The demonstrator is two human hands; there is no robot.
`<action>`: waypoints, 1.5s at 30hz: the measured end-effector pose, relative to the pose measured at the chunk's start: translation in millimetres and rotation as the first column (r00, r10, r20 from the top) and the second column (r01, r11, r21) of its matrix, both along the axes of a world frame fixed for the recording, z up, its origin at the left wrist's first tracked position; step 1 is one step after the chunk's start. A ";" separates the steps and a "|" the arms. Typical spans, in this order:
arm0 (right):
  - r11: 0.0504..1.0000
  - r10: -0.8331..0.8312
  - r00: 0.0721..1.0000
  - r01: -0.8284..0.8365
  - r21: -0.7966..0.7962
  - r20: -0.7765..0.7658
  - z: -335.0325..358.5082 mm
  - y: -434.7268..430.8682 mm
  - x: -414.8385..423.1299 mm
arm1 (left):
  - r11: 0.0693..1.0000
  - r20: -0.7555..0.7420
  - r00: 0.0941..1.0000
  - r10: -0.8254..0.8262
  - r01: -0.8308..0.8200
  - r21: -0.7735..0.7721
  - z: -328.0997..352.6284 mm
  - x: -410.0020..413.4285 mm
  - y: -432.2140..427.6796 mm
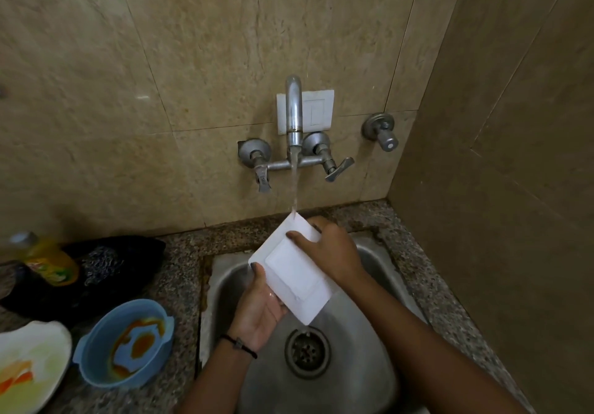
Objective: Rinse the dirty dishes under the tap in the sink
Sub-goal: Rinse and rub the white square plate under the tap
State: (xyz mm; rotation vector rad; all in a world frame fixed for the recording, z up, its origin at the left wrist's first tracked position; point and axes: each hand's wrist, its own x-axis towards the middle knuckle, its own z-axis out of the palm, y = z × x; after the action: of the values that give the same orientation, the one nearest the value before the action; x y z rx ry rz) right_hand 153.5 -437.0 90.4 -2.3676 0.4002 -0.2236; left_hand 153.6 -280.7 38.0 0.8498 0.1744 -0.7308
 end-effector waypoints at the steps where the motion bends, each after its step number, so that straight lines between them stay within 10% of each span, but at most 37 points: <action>1: 0.999 -0.012 1.000 0.014 -0.053 0.020 4.1 -0.6 0.6 | 1.000 -0.042 0.999 -0.012 0.012 0.012 0.6 -1.0 -2.7; 4: 0.991 0.062 0.997 -0.057 -0.121 0.037 14.5 -2.6 -0.1 | 0.999 -0.133 0.990 -0.049 0.049 -0.004 -1.5 1.0 -8.2; 8: 0.937 0.196 0.978 -0.208 0.282 0.073 25.9 -8.1 -16.2 | 0.991 -0.237 0.963 -0.129 0.115 -0.070 -0.8 14.7 -7.6; 12: 0.883 0.328 0.945 -0.301 0.360 -0.015 26.8 -21.9 -42.5 | 0.972 -0.205 0.953 -0.225 0.206 -0.111 7.5 32.1 0.3; 18: 0.763 0.557 0.816 -0.577 -0.292 -0.157 1.6 -6.0 -69.9 | 0.994 -0.050 0.993 -0.111 0.110 -0.008 14.7 32.7 -7.8; 34: 0.839 0.193 0.952 -0.285 -0.463 -0.237 -17.5 -3.7 4.8 | 0.992 0.109 0.994 0.004 -0.018 0.124 4.9 23.1 2.7; 39: 0.990 -0.137 0.969 0.125 -0.068 -0.207 -10.6 -11.3 0.4 | 0.981 0.085 0.982 0.170 -0.177 0.075 -0.5 19.9 8.7; 42: 0.895 -0.119 0.959 0.215 0.391 -0.255 -22.5 5.8 -24.9 | 0.972 0.068 0.973 0.221 -0.226 0.071 -3.9 20.5 5.3; 45: 0.840 0.010 0.969 0.126 0.527 -0.246 -36.5 27.7 -46.2 | 0.977 -0.005 0.980 0.198 -0.197 0.082 -7.2 17.0 -1.9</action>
State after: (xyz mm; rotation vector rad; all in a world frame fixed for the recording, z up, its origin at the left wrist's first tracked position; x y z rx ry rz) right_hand 107.4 -409.3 54.0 -1.8218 0.5685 0.1421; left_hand 170.6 -282.6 30.8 0.8909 0.2983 -0.5456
